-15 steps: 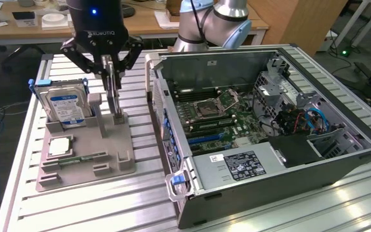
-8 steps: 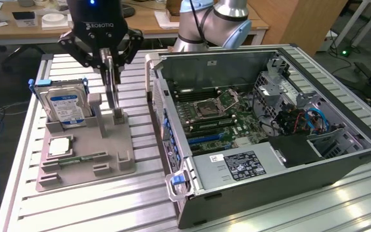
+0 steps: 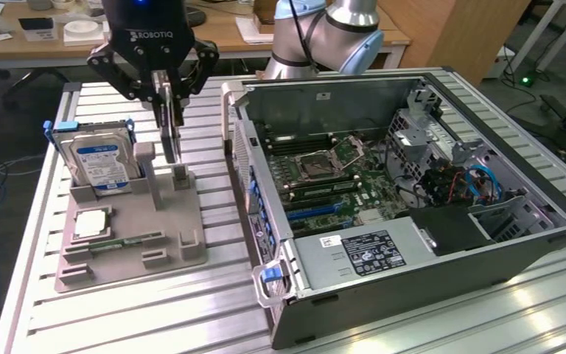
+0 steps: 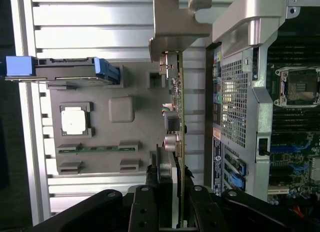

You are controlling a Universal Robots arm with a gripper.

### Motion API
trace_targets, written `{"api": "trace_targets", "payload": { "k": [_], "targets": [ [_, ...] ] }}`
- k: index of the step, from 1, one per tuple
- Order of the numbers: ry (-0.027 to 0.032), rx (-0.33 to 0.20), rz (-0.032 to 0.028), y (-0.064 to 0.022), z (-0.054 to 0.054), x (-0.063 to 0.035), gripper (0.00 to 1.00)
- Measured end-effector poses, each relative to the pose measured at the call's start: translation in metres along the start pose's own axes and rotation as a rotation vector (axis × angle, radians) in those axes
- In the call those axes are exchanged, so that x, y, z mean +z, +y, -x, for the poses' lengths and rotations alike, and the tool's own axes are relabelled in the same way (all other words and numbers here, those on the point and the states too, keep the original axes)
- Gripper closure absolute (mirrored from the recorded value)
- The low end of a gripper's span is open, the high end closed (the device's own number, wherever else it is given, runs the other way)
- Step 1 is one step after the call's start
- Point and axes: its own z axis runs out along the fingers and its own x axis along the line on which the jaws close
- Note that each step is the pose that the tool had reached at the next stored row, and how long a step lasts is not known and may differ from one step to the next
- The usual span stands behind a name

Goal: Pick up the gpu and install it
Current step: 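Pick up the gpu and move the gpu toward the slot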

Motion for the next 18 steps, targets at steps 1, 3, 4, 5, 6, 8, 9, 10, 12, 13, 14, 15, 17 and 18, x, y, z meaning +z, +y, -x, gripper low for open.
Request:
{"api": "trace_targets", "payload": {
  "k": [1, 3, 4, 5, 6, 8, 9, 10, 12, 13, 14, 15, 17, 18],
  "targets": [
    [0.0, 0.0, -0.0037, 0.0, 0.0, -0.0002, 0.72],
    [-0.0003, 0.0, -0.0088, -0.0001, 0.0, -0.0013, 0.72],
    [-0.0005, 0.0, -0.0091, -0.0002, 0.0, -0.0024, 0.72],
    [-0.0004, 0.0, -0.0094, -0.0002, 0.0, -0.004, 0.72],
    [-0.0005, 0.0, -0.0096, -0.0002, 0.0, -0.0057, 0.72],
    [-0.0006, 0.0, -0.0104, -0.0003, 0.0, -0.009, 0.72],
    [-0.0006, 0.0, -0.0112, -0.0004, 0.0, -0.0108, 0.72],
    [-0.0006, 0.0, -0.0119, -0.0005, 0.0, -0.0124, 0.72],
    [-0.0008, 0.0, -0.0123, -0.0005, 0.0, -0.0133, 0.72],
    [-0.0008, 0.0, -0.0124, -0.0005, 0.0, -0.0133, 0.72],
    [-0.0008, 0.0, -0.0125, -0.0005, 0.0, -0.0134, 0.72],
    [-0.0007, 0.0, -0.0125, -0.0005, 0.0, -0.0134, 0.72],
    [-0.0006, 0.0, -0.0126, -0.0005, 0.0, -0.0135, 0.72],
    [-0.0006, 0.0, -0.0126, -0.0005, 0.0, -0.0135, 0.72]
  ]
}}
